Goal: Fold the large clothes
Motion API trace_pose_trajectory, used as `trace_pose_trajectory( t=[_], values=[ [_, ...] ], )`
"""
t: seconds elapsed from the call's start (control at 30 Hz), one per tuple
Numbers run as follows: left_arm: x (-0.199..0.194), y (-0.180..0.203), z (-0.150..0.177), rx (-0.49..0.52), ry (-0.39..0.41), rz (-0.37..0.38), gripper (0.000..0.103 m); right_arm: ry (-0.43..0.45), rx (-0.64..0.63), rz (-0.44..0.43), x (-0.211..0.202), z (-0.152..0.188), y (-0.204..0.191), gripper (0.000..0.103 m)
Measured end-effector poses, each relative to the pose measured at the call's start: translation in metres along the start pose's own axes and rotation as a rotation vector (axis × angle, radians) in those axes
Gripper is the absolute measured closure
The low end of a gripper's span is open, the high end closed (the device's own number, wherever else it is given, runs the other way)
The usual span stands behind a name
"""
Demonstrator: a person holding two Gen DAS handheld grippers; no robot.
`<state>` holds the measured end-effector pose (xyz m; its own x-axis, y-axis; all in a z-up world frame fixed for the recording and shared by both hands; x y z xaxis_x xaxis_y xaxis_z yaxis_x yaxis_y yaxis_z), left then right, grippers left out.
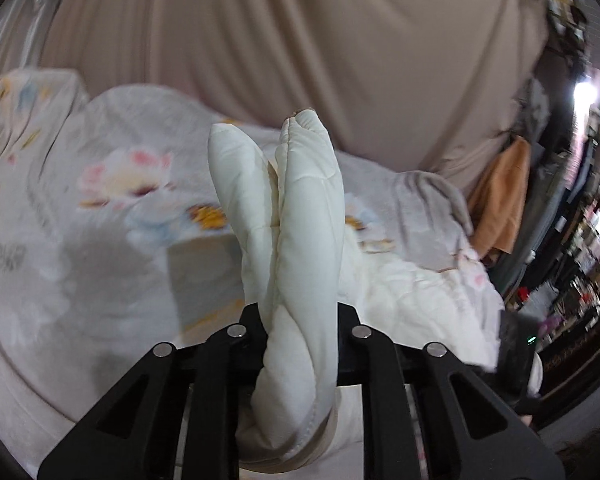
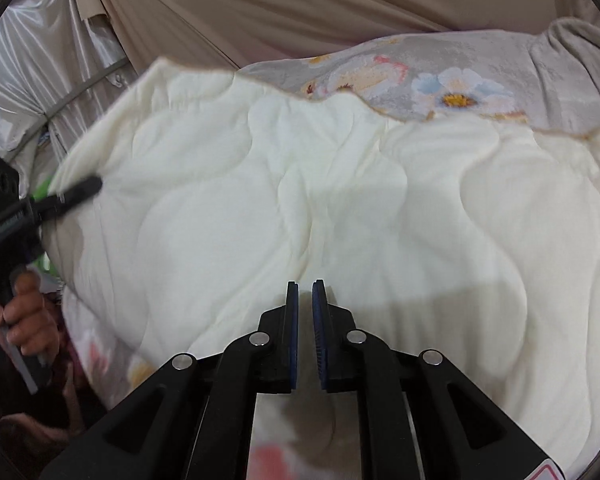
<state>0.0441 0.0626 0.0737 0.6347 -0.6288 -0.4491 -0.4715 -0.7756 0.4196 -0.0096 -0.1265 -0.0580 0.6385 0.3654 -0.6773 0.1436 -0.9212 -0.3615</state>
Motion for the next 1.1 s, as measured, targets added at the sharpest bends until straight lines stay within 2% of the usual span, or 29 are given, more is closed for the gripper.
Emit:
trace_pose_trajectory(
  t=[0.17, 0.2, 0.23, 0.37, 0.47, 0.63, 0.73, 0.8, 0.87, 0.93, 1.03, 1.1],
  values=[
    [0.002, 0.083, -0.007, 0.143, 0.012, 0.108, 0.087, -0.023, 0.065, -0.041, 0.006, 0.024, 0.01, 0.096],
    [0.004, 0.101, -0.006, 0.174, 0.007, 0.131, 0.087, -0.024, 0.087, -0.055, 0.009, 0.026, 0.013, 0.1],
    [0.008, 0.118, -0.005, 0.201, 0.002, 0.152, 0.087, -0.024, 0.107, -0.066, 0.011, 0.027, 0.017, 0.103],
    [0.036, 0.176, 0.014, 0.299, -0.047, 0.217, 0.087, -0.019, 0.163, -0.123, 0.012, 0.032, 0.021, 0.103],
    [0.068, 0.206, 0.034, 0.345, -0.103, 0.238, 0.087, -0.007, 0.174, -0.151, 0.002, 0.038, 0.023, 0.103],
    [0.129, 0.229, 0.071, 0.362, -0.204, 0.232, 0.087, 0.022, 0.223, -0.174, -0.029, 0.054, 0.043, 0.103],
    [0.161, 0.237, 0.093, 0.362, -0.263, 0.223, 0.087, 0.065, 0.258, -0.11, -0.056, 0.064, 0.073, 0.1],
    [0.176, 0.24, 0.105, 0.373, -0.279, 0.207, 0.087, 0.097, 0.292, -0.077, -0.076, 0.069, 0.094, 0.099],
    [0.191, 0.242, 0.116, 0.378, -0.291, 0.186, 0.086, 0.133, 0.326, -0.03, -0.097, 0.072, 0.116, 0.091],
    [0.204, 0.243, 0.126, 0.389, -0.302, 0.169, 0.085, 0.177, 0.35, 0.038, -0.12, 0.071, 0.139, 0.09],
    [0.219, 0.245, 0.136, 0.4, -0.316, 0.152, 0.08, 0.245, 0.363, 0.118, -0.15, 0.056, 0.164, 0.09],
    [0.216, 0.247, 0.135, 0.42, -0.305, 0.157, 0.075, 0.273, 0.368, 0.125, -0.163, 0.037, 0.173, 0.087]
  ],
)
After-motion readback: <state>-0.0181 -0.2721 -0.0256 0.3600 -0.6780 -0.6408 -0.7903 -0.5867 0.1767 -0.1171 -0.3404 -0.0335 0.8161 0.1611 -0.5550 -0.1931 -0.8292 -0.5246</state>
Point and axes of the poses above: each gripper's, at about its wrist camera, not at the fingertips, and x roughly the way its jaws point, y to its right, z to its underside, the point moved 10 cm from there along x, roughly the way its jaws point, and after that the axes turned 6 degrees about z, right-handed, at the moved point
